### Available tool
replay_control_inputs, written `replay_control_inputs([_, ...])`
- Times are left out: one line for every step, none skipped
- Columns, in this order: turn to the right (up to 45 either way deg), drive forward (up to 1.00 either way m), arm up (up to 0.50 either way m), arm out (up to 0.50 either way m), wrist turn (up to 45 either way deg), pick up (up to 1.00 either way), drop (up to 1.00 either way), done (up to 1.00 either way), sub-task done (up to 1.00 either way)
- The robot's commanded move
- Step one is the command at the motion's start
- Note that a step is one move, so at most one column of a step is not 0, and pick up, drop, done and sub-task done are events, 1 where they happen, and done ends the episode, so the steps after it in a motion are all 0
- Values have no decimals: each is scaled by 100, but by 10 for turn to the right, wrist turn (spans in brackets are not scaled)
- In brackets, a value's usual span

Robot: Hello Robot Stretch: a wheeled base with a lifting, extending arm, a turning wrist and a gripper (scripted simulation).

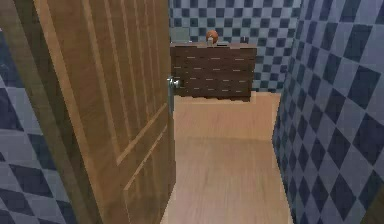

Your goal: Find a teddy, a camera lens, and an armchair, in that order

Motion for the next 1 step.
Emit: replay_control_inputs([0, 40, 0, 0, 0, 0, 0, 0, 0])
